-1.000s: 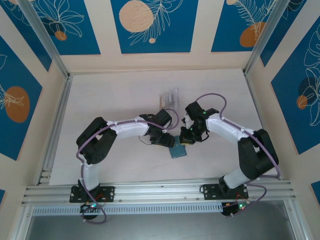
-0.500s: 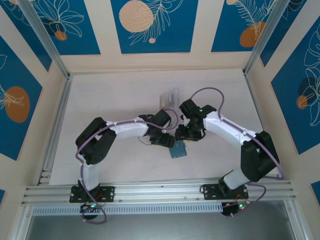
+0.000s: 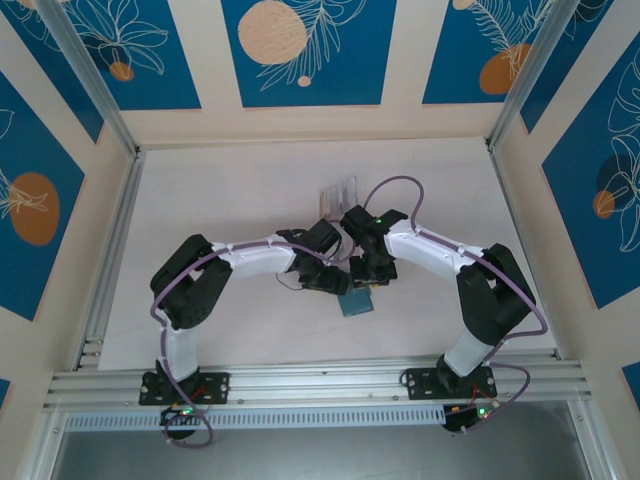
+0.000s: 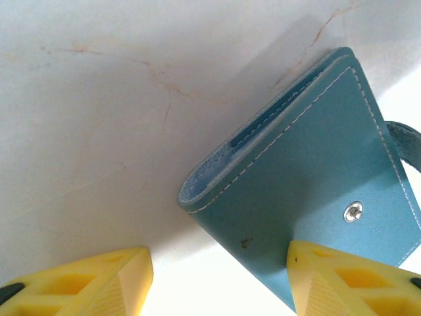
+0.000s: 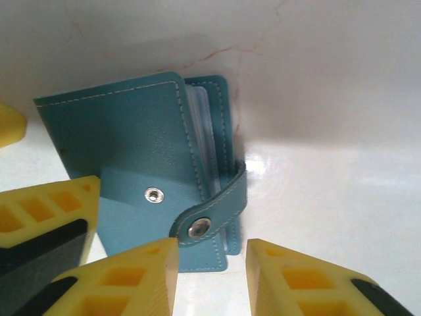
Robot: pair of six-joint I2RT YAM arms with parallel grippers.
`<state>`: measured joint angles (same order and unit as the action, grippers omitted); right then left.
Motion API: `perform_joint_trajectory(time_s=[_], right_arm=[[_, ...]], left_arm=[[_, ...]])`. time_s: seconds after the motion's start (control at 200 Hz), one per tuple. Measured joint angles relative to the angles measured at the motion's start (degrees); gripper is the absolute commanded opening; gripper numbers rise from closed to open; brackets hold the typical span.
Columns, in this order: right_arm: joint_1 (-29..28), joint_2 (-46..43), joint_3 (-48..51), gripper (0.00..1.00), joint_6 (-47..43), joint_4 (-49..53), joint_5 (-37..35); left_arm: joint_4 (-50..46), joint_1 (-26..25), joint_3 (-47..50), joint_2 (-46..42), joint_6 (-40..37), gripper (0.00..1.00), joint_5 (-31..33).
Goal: Put the credit cards into the card holder
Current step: Close the button on the card holder.
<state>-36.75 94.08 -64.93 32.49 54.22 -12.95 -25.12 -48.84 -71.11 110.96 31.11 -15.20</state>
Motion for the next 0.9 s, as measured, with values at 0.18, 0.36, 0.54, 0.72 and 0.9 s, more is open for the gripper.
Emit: perform_joint_trajectory(time_s=[0.18, 0.36, 0.54, 0.72, 0.9], right_arm=[[0.09, -0.02, 0.07, 0.44, -0.04, 0.00, 0.57], [0.39, -0.15, 1.07, 0.45, 0.11, -2.75, 4.15], [0.39, 0.28, 1.33, 0.40, 0.15, -3.41, 3.26], [0.39, 0.52, 1.33, 0.37, 0.57, -3.13, -0.04], [0.61, 0.66, 1.36, 0.32, 0.55, -2.91, -1.49]], left_arm=[[0.22, 0.04, 0.15, -0.02, 0.02, 0.59, -0.11], [2.05, 0.85, 1.73, -0.81, 0.48, 0.58, -1.70], [3.76, 1.38, 2.95, -1.40, 1.53, 0.58, -2.97], [4.00, 1.57, 3.04, -1.40, 1.77, 0.58, -3.48], [4.00, 1.60, 3.04, -1.40, 1.79, 0.57, -3.65]])
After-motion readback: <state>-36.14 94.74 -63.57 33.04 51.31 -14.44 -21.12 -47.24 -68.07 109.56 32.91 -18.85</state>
